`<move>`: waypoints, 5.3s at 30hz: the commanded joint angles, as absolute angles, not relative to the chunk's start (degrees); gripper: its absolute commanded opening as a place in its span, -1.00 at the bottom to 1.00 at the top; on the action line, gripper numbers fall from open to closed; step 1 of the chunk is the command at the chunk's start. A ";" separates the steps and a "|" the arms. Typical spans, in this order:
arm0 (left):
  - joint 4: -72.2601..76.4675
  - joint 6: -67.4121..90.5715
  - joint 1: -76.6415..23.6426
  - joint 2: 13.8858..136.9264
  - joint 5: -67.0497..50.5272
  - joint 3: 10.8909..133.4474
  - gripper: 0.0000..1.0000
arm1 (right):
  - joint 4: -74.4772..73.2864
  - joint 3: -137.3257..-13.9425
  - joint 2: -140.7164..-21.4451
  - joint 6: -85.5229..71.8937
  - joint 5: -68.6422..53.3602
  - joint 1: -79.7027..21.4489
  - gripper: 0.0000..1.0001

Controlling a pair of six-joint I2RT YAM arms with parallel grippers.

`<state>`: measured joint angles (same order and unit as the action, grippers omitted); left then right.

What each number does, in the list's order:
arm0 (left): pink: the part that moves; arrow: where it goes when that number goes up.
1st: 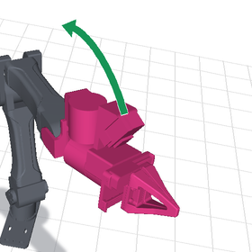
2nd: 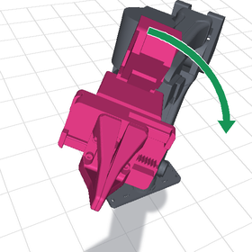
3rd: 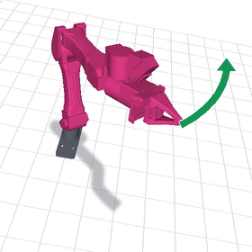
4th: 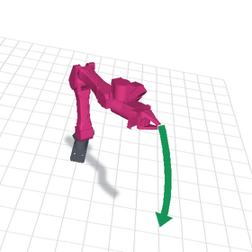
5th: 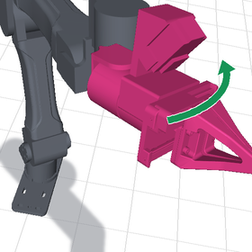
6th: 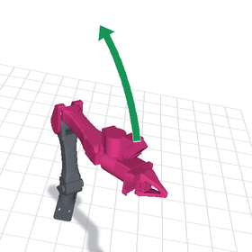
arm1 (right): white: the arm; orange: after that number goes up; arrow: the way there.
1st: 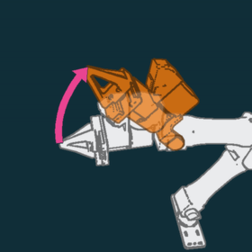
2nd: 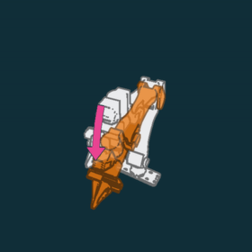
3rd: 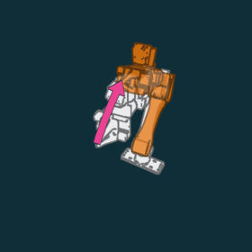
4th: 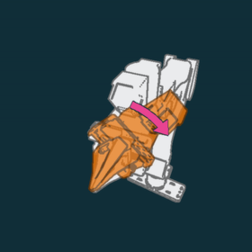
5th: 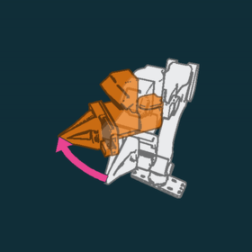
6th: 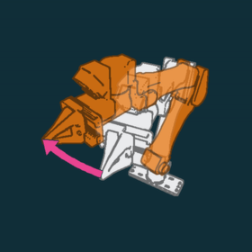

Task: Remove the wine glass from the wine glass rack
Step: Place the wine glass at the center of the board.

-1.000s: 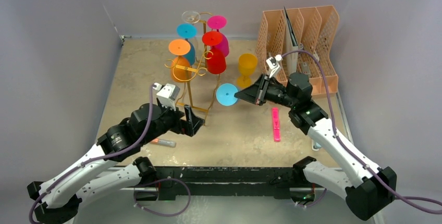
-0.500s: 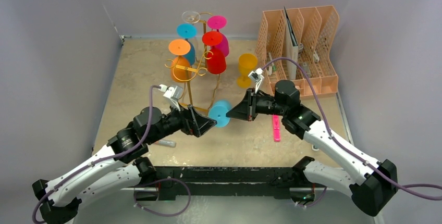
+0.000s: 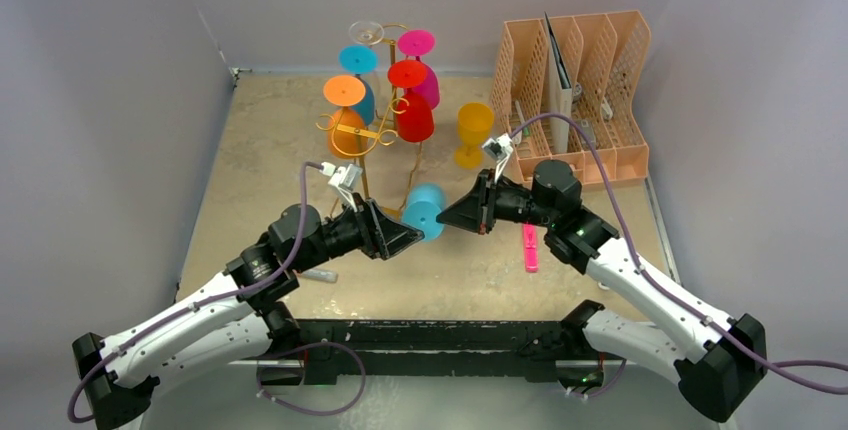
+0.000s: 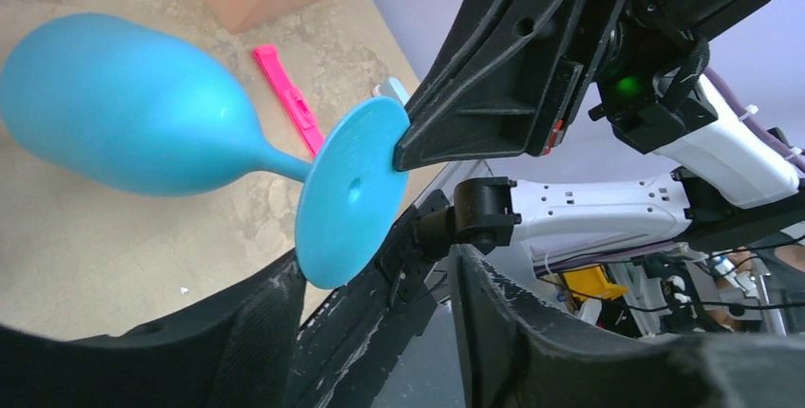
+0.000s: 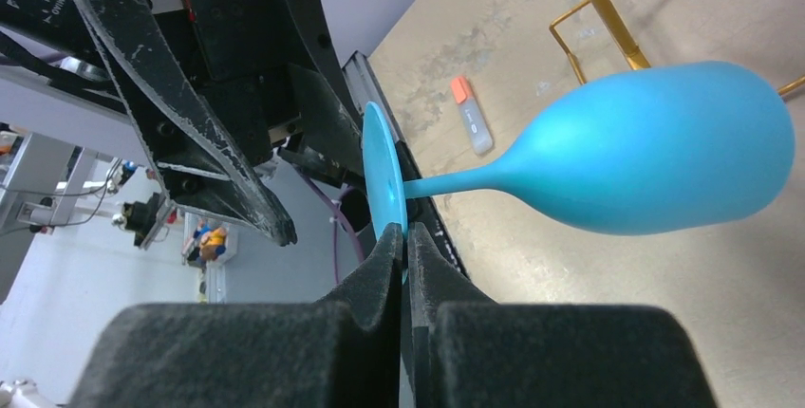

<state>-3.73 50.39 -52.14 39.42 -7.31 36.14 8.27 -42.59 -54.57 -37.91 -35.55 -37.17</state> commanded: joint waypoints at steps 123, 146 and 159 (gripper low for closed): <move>-30.81 -17.24 -50.89 45.40 -50.27 46.29 -1.00 | 2.51 -56.69 -69.07 -49.97 -71.90 -26.19 0.01; -33.93 -20.05 -50.89 46.85 -46.67 48.61 -1.00 | -1.76 -57.06 -65.52 -47.58 -74.49 -29.80 -0.81; -33.87 -18.63 -50.89 47.13 -45.20 48.94 -1.00 | -0.60 -57.70 -63.28 -50.80 -71.77 -29.97 -0.95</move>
